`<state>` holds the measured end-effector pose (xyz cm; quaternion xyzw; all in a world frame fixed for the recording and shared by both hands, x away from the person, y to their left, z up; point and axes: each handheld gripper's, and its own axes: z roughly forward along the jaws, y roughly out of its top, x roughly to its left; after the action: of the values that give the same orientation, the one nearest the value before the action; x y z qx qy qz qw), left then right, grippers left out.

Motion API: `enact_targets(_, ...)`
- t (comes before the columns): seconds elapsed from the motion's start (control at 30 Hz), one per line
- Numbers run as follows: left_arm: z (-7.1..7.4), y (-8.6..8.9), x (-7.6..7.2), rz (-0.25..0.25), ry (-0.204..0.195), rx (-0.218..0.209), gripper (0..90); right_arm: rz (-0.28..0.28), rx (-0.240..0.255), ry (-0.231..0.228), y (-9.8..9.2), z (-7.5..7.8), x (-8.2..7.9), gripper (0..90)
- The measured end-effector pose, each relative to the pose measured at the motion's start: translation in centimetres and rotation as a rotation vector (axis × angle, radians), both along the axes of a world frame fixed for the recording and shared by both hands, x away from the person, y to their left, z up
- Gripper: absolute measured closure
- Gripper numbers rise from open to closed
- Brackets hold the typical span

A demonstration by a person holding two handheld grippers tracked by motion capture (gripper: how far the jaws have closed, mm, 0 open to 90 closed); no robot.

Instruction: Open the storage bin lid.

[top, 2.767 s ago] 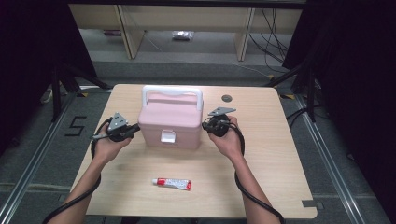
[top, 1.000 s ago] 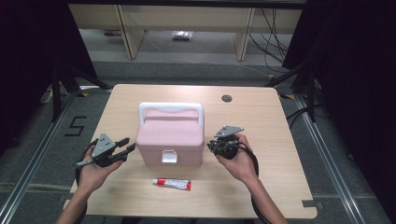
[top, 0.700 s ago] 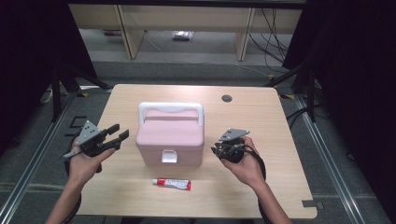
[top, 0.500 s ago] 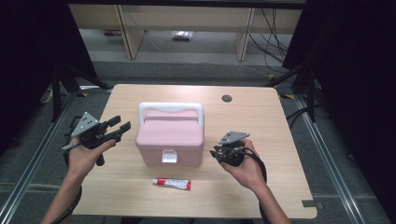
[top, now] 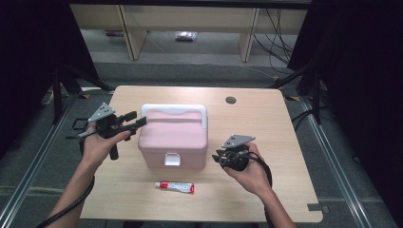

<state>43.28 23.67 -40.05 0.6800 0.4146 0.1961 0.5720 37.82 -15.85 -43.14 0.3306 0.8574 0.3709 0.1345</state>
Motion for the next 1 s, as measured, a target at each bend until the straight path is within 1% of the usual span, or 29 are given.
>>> enact_targets(0.07, 0.0, -0.3, 0.4, -0.005, 0.015, -0.011, 45.7, 0.003, 0.009, 0.001, -0.1, 0.0, -0.1, 72.9)
enact_targets(0.1, 0.0, -0.4, 0.6, -0.006, 0.021, -0.002, 46.0, -0.009, 0.025, -0.011, 0.0, -0.2, -0.2, 72.9)
enact_targets(0.13, 0.0, -0.5, 0.8, -0.005, 0.030, 0.003, 46.5, -0.006, 0.010, 0.009, -0.1, 0.0, -0.3, 72.8)
enact_targets(0.17, -0.1, -0.6, 1.0, -0.004, 0.035, 0.001, 47.0, 0.003, 0.011, 0.003, -0.1, -0.1, -0.2, 72.8)
enact_targets(0.2, -0.1, -0.7, 1.2, -0.005, 0.040, 0.000, 48.2, -0.002, 0.013, 0.005, -0.1, 0.0, -0.2, 72.8)
enact_targets(0.23, -0.2, -0.7, 1.3, -0.005, 0.044, 0.004, 49.7, 0.009, 0.012, -0.003, -0.1, 0.0, -0.1, 72.8)
enact_targets(0.27, -0.3, -0.8, 1.4, -0.001, 0.045, -0.001, 51.7, 0.019, 0.013, -0.020, -0.1, 0.1, 0.0, 72.9)
enact_targets(0.3, -0.3, -0.8, 1.4, 0.001, 0.048, 0.002, 53.5, 0.008, 0.029, 0.000, 0.0, 0.2, -0.1, 73.0)
enact_targets(0.33, -0.3, -0.8, 1.5, 0.000, 0.044, 0.002, 56.3, 0.012, 0.029, -0.004, 0.0, 0.2, -0.1, 73.0)
enact_targets(0.37, -0.3, -0.8, 1.5, 0.001, 0.041, -0.001, 60.1, 0.003, 0.035, 0.006, 0.2, 0.3, -0.3, 73.2)
enact_targets(0.4, -0.3, -0.7, 1.5, -0.002, 0.040, -0.007, 63.0, 0.030, 0.034, -0.008, 0.2, 0.3, -0.2, 73.3)
enact_targets(0.43, -0.3, -0.7, 1.5, -0.011, 0.042, -0.014, 65.8, 0.025, 0.042, 0.000, 0.3, 0.3, -0.3, 73.5)
enact_targets(0.47, -0.2, -0.8, 1.5, -0.015, 0.044, -0.016, 69.5, 0.027, 0.040, -0.006, 0.3, 0.3, -0.3, 73.7)
enact_targets(0.5, -0.2, -0.8, 1.5, -0.011, 0.044, -0.012, 70.2, 0.024, 0.042, -0.002, 0.3, 0.4, -0.3, 73.8)
enact_targets(0.53, -0.2, -0.8, 1.5, -0.012, 0.053, -0.025, 70.5, 0.015, 0.047, 0.009, 0.4, 0.5, -0.4, 74.1)
enact_targets(0.57, -0.1, -0.7, 1.5, -0.017, 0.063, -0.040, 71.2, 0.023, 0.050, -0.001, 0.4, 0.5, -0.4, 74.5)
enact_targets(0.6, -0.1, -0.6, 1.5, -0.020, 0.064, -0.048, 72.3, 0.038, 0.050, -0.010, 0.4, 0.5, -0.4, 75.4)
enact_targets(0.63, 0.0, -0.6, 1.5, -0.024, 0.064, -0.041, 72.6, 0.037, 0.057, -0.011, 0.4, 0.6, -0.4, 76.5)
enact_targets(0.67, 0.1, -0.6, 1.5, -0.026, 0.067, -0.044, 72.6, 0.037, 0.066, -0.009, 0.4, 0.7, -0.5, 77.9)
enact_targets(0.77, 0.3, -0.6, 1.6, -0.021, 0.087, -0.050, 72.7, 0.014, 0.097, -0.007, 0.6, 1.0, -0.8, 84.2)
enact_targets(0.8, 0.3, -0.6, 1.7, -0.021, 0.093, -0.050, 72.8, 0.039, 0.098, -0.023, 0.5, 1.0, -0.7, 86.1)
enact_targets(0.87, 0.5, -0.6, 1.9, -0.020, 0.102, -0.056, 72.7, 0.035, 0.107, -0.014, 0.6, 1.1, -0.9, 89.9)
enact_targets(0.9, 0.6, -0.5, 2.0, -0.022, 0.110, -0.066, 72.7, 0.034, 0.113, -0.015, 0.6, 1.1, -0.9, 90.0)
enact_targets(1.0, 1.0, -0.4, 2.3, -0.033, 0.126, -0.073, 72.8, 0.035, 0.125, -0.017, 0.6, 1.2, -0.9, 90.0)
